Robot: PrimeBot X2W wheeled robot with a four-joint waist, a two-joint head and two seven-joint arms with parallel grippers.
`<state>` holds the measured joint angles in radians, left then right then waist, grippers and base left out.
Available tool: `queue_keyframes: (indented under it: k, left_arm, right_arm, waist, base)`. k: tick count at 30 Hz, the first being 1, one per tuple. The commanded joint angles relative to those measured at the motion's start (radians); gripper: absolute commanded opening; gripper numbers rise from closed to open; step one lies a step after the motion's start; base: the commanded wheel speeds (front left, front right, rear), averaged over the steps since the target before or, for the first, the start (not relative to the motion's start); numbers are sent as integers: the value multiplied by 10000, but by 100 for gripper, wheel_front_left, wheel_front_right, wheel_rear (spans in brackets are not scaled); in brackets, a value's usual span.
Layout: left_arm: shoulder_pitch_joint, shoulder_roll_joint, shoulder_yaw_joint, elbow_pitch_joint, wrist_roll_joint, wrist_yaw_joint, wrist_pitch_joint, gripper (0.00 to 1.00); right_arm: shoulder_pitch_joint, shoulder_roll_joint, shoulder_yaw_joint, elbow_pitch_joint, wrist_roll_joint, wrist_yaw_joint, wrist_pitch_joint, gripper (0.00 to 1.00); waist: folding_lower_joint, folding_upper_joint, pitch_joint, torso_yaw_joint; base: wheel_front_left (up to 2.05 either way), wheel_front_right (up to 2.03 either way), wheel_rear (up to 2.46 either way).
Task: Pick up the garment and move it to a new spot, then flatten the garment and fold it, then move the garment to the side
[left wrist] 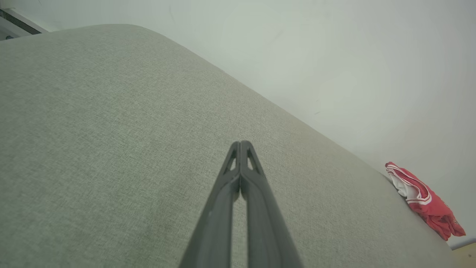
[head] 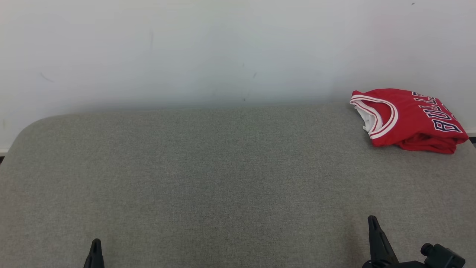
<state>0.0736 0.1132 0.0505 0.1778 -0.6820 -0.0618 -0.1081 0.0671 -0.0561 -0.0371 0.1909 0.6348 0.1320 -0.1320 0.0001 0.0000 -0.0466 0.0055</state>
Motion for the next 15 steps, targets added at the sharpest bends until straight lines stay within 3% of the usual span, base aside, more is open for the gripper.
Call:
queue_keyframes:
  k: [1, 15]
  left_arm:
    - [-309, 5, 76, -73, -389, -54, 79, 0]
    - [-649, -129, 199, 80, -2276, -191, 536, 0]
  right_arm:
    - [-262, -73, -35, -91, 423, -6, 70, 0]
    - [-589, -89, -141, 31, 2441, -9, 533, 0]
  waist:
    - [-1, 0, 8, -1]
    - [-1, 0, 82, -9]
  base:
    - [0, 0, 0]
    - [0, 0, 0]
